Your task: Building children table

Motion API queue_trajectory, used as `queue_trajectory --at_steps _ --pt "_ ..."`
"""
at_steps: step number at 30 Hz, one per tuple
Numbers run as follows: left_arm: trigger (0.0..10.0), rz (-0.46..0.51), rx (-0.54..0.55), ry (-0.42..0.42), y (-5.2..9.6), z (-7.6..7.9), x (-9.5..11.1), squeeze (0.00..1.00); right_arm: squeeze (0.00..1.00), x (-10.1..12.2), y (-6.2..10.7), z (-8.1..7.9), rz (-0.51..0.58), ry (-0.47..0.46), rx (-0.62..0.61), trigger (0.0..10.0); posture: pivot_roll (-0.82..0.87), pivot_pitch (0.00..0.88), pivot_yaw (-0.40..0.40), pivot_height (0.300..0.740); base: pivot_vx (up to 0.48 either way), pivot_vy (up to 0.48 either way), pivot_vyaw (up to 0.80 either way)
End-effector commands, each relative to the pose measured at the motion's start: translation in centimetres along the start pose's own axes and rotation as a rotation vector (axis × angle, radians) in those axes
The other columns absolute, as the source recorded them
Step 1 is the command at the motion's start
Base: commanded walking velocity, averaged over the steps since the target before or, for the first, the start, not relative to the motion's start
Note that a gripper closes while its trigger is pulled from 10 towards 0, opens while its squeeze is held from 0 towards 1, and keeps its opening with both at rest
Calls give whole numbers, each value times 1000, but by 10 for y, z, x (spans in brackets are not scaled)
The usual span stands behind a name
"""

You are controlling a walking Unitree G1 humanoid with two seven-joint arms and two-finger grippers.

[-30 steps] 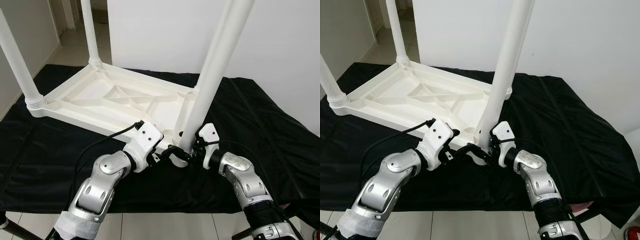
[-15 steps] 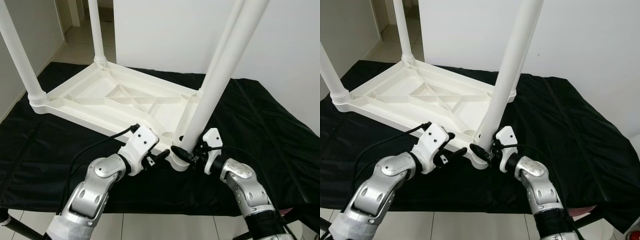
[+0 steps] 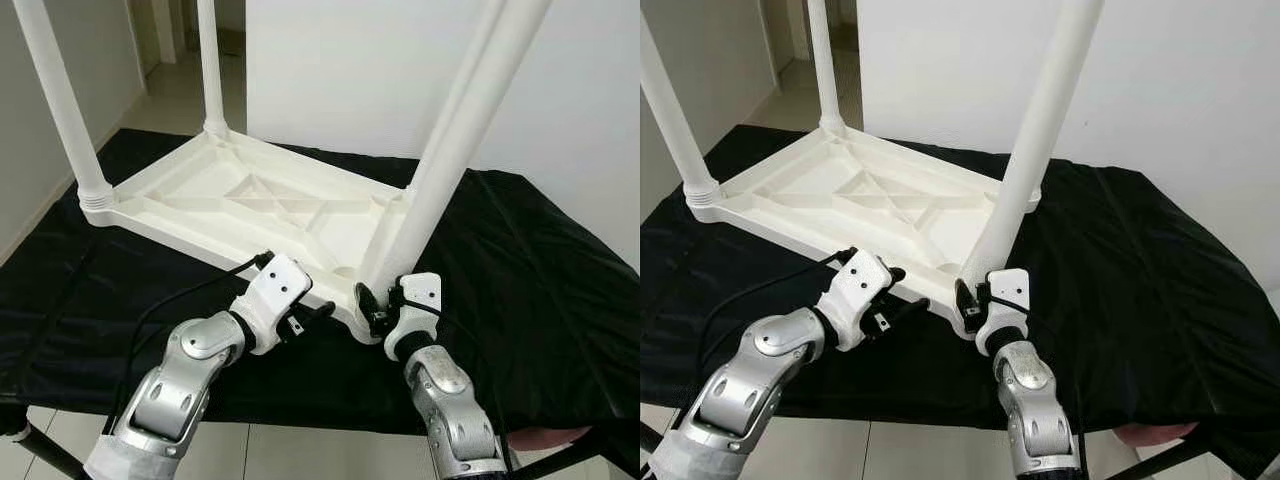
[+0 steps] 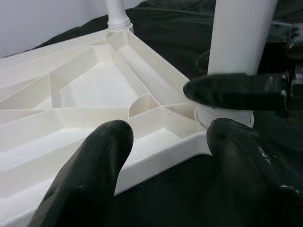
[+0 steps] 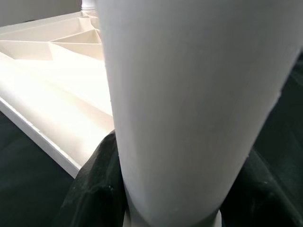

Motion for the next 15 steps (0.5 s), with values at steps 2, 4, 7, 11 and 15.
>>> queue_trajectory --at_steps 2,4,7,11,15 --pt "10000 8 -18 4 -3 2 3 0 0 -15 4 3 -65 -9 -24 10000 -19 0 -68 740 0 0 0" --pt "10000 11 -16 6 -3 2 4 0 0 -14 3 4 -53 -22 -16 10000 -19 0 -66 740 0 0 0" --pt "10000 16 -32 7 -3 2 6 0 1000 -9 3 9 6 -36 112 10000 -21 0 -56 740 0 0 0" --pt "10000 17 -45 13 -3 4 6 0 1000 -7 5 19 15 -17 198 10000 -28 0 -45 740 0 0 0" --pt "10000 21 -101 25 -1 13 5 0 0 -7 9 29 2 30 291 10000 -32 0 -36 740 0 0 0"
Point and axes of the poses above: a point about 5 cm out from each wrist's last joint towards the gripper, its own y axis pointing back from the gripper into the wrist, its own x axis along the axis of the wrist's last joint, z = x × y, the point moved 3 cm from there along -y, pointing out of the wrist towards the gripper, and after that the axes turned 8 degrees about y, right-handed, at the moved point
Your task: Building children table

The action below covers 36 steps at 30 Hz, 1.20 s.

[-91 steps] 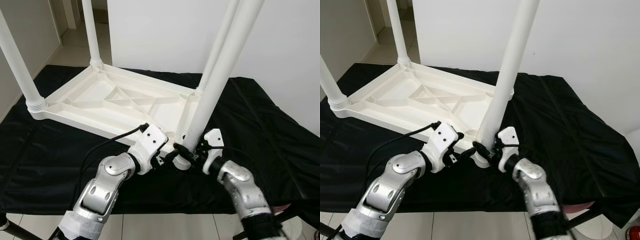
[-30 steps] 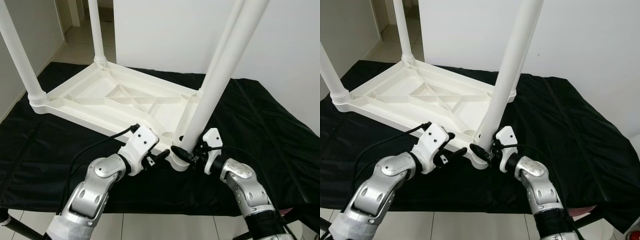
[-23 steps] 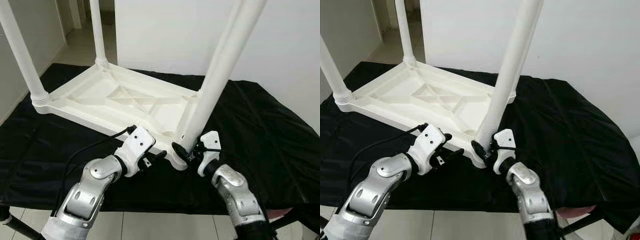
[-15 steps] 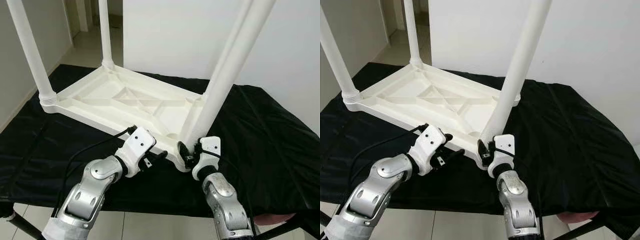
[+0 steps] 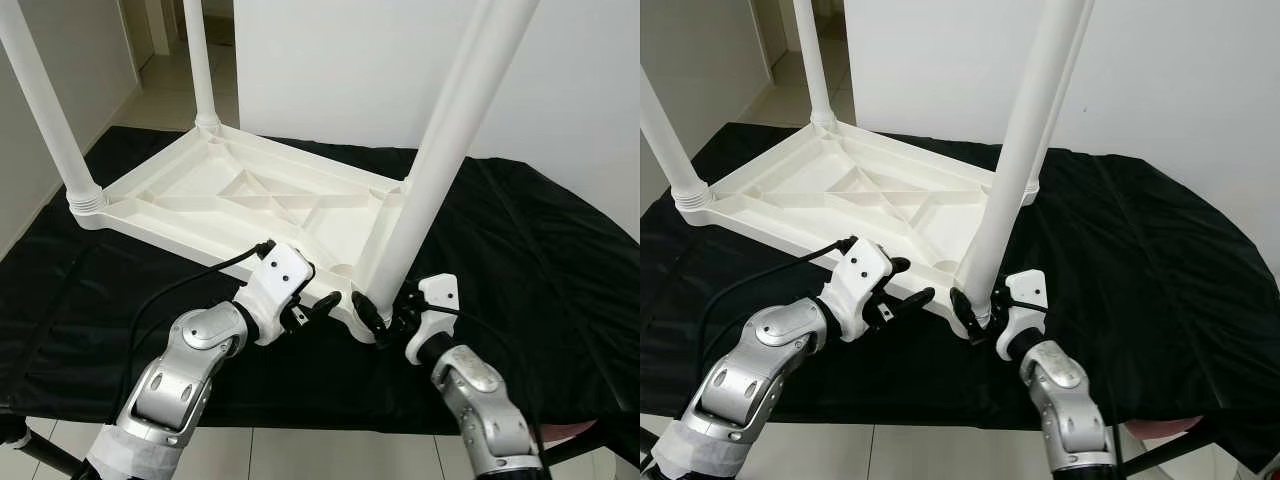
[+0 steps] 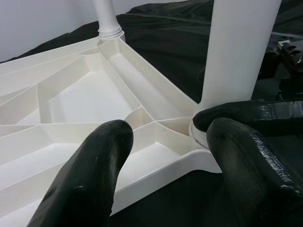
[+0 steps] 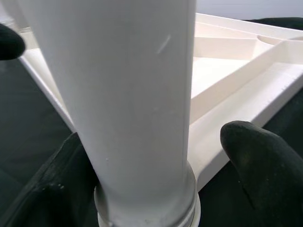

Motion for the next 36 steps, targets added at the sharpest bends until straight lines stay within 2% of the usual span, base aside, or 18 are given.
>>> queue_trajectory --at_steps 1,2,3,5,8,11,14,20,27,28,29,33,34,35,36 --pt "10000 -8 -66 9 0 9 -2 0 0 -3 2 6 -17 -3 9 10000 -32 0 -36 740 0 0 0" --pt "10000 -8 -96 9 1 13 -2 0 0 -2 2 5 -11 17 74 10000 -32 0 -34 740 0 0 0" --pt "10000 -8 -96 9 1 13 -2 0 0 -2 2 5 -11 17 74 10000 -32 0 -34 740 0 0 0" --pt "10000 -8 -161 13 5 18 -2 0 0 2 1 -1 0 63 231 10000 -33 0 -29 740 0 0 0" --pt "10000 -8 -161 13 5 18 -2 0 0 2 1 -1 0 63 231 10000 -33 0 -29 740 0 0 0" --pt "10000 -31 -204 1 6 24 -7 0 0 0 -10 -10 -10 132 374 10000 -25 0 -15 740 0 0 0" --pt "10000 -53 -205 -7 5 25 -12 0 0 3 -18 -12 2 157 417 10000 -29 0 -13 740 0 0 0" --pt "10000 -67 -199 -20 4 24 -16 0 0 5 -29 -16 16 179 425 10000 -29 0 -18 740 0 0 0" --pt "10000 -61 -186 -32 -1 21 -13 0 0 -4 -39 -12 -14 220 348 10000 -22 0 -21 740 0 0 0" --pt "10000 -61 -186 -32 -1 21 -13 0 0 -4 -39 -12 -14 220 348 10000 -22 0 -21 740 0 0 0" --pt "10000 -61 -180 -34 -1 20 -13 0 0 -13 -40 -7 -50 221 283 10000 -21 0 -30 740 0 0 0" --pt "10000 -60 -178 -37 0 19 -14 0 0 -18 -40 -7 -70 210 260 9843 -20 0 -32 740 0 0 0" --pt "10000 -61 -172 -39 0 18 -14 0 0 -21 -40 -7 -78 200 238 4471 -18 0 -34 740 0 0 0" --pt "10000 -62 -166 -42 0 16 -15 0 0 -24 -39 -10 -69 167 247 863 -16 0 -33 740 0 0 0" --pt "10000 -62 -166 -42 0 16 -15 0 0 -24 -39 -10 -69 167 247 863 -16 0 -33 740 0 0 0"
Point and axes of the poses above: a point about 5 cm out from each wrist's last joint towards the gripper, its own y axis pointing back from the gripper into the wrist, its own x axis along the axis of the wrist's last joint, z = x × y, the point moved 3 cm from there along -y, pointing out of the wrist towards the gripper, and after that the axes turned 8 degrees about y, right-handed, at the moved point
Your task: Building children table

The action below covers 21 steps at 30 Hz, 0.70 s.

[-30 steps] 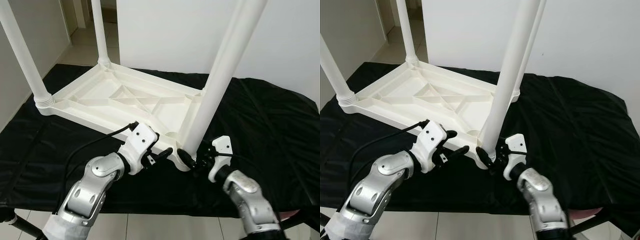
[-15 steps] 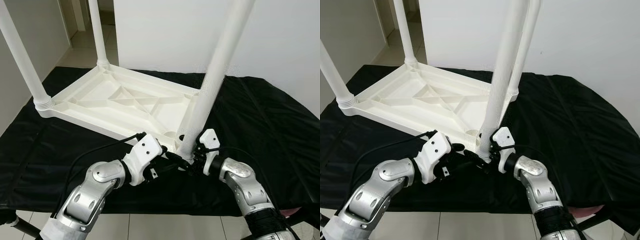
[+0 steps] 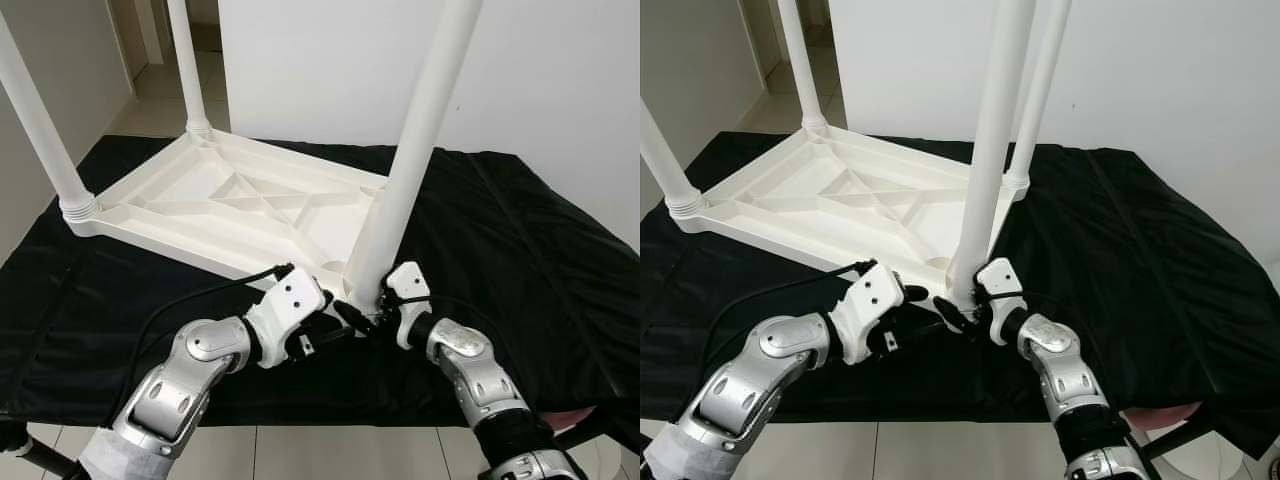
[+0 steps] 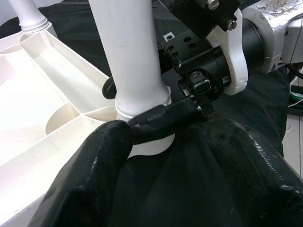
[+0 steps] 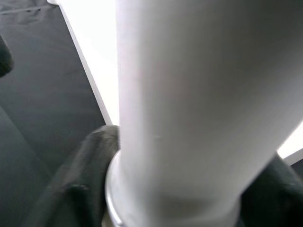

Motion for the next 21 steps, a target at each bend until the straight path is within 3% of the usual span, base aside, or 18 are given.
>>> queue_trajectory --at_steps 1,2,4,13,15,18,19,20,21 --pt "10000 6 35 -8 -1 -5 1 0 0 -8 0 -3 -25 -19 1 863 -16 0 -33 740 0 0 0" --pt "10000 8 38 -10 -1 -6 2 0 0 -6 1 -7 11 -50 10 0 -14 0 -35 740 0 0 0" --pt "10000 10 40 -15 -1 -9 2 0 0 -5 1 -8 54 -88 0 0 -17 0 -34 740 0 0 0" --pt "10000 11 46 -24 -3 -10 2 0 0 -7 6 -8 38 -90 -101 0 -14 0 -50 740 0 0 0" --pt "10000 18 57 -24 -2 -12 4 0 0 -10 12 -4 16 -130 -257 0 -13 0 -60 740 0 0 0" --pt "10000 20 63 -23 -2 -12 4 0 0 -14 16 0 -13 -162 -355 0 -13 0 -60 740 0 0 0" --pt "10000 24 68 -21 -2 -13 4 0 0 -20 20 5 -57 -214 -471 0 -14 0 -65 740 0 0 0" --pt "10000 24 68 -21 -2 -13 4 0 0 -20 20 5 -57 -214 -471 0 -14 0 -65 740 0 0 0" --pt "10000 25 70 -21 -3 -13 4 0 0 -24 23 9 -81 -238 -563 0 -16 0 -68 740 0 0 0"
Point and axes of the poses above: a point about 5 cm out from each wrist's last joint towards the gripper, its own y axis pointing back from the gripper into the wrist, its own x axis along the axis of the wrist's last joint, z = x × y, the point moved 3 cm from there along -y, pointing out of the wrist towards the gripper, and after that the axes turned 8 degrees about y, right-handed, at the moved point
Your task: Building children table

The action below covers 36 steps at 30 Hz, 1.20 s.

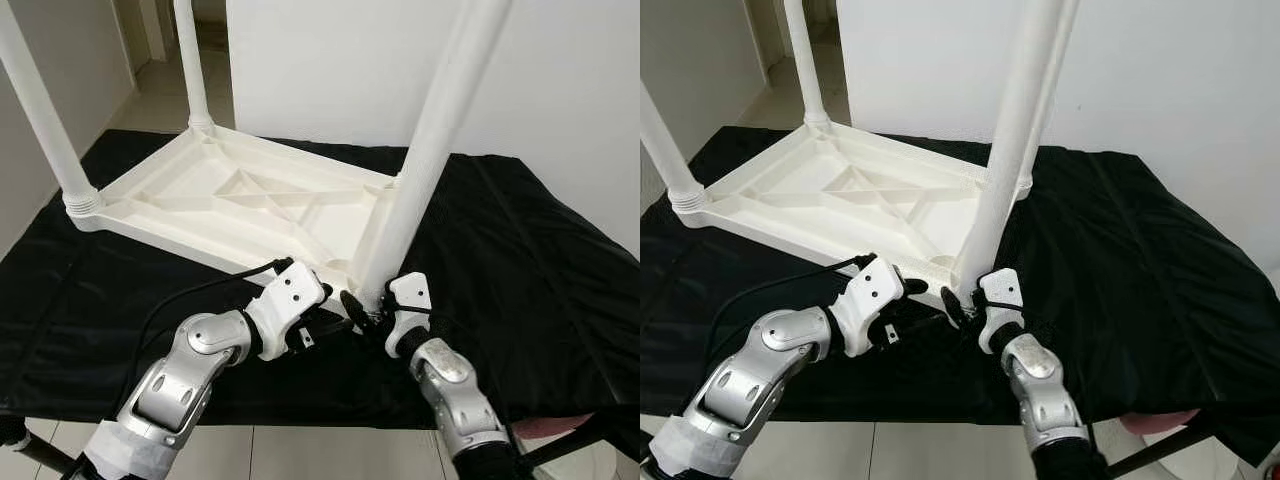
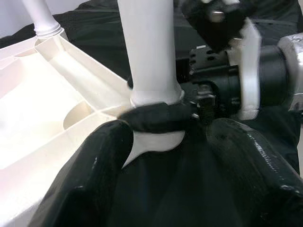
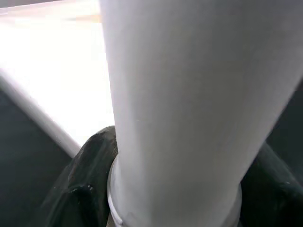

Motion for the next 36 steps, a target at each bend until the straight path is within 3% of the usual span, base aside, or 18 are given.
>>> queue_trajectory --at_steps 1,3,6,7,10,11,15,18,19,24,26,29,36 --pt "10000 7 56 -8 0 -6 1 0 0 -16 7 19 -77 -41 -117 0 -16 0 -68 740 0 0 0" --pt "10000 13 58 -9 -1 -7 2 0 0 -20 7 19 -98 -76 -223 0 -13 0 -69 740 0 0 0" --pt "10000 16 61 -10 -2 -8 3 0 0 -16 5 7 -75 -55 -183 0 -13 0 -67 740 0 0 0" --pt "10000 18 60 -11 -1 -7 4 0 0 -12 4 -2 -44 -56 -122 10000 -12 0 -64 740 0 0 0" --pt "10000 18 60 -11 -1 -7 4 0 0 -12 4 -2 -44 -56 -122 10000 -12 0 -64 740 0 0 0" --pt "10000 19 58 -13 -1 -7 4 0 1000 -8 4 -9 -17 -67 -58 10000 -11 0 -62 740 0 0 0" --pt "10000 16 52 -21 1 -7 4 0 1000 5 8 -11 70 -42 106 10000 -7 0 -60 740 0 0 0" --pt "10000 18 47 -24 2 -7 5 0 1000 9 10 5 79 23 171 10000 -6 0 -62 740 0 0 0" --pt "10000 23 35 -21 3 -5 6 0 0 11 10 11 80 49 203 10000 -7 0 -61 740 0 0 0" --pt "10000 28 1 -11 5 -2 7 0 0 19 9 20 97 105 296 10000 -10 0 -56 740 0 0 0" --pt "10000 16 -15 -16 5 0 5 0 0 22 5 21 99 164 391 10000 -13 0 -48 740 0 0 0" --pt "10000 10 -24 -18 6 1 4 0 0 24 1 20 94 182 471 10000 -15 0 -45 740 0 0 0" --pt "10000 6 -28 -16 5 1 3 0 0 23 -5 16 90 205 518 10000 -17 0 -38 740 0 0 0"
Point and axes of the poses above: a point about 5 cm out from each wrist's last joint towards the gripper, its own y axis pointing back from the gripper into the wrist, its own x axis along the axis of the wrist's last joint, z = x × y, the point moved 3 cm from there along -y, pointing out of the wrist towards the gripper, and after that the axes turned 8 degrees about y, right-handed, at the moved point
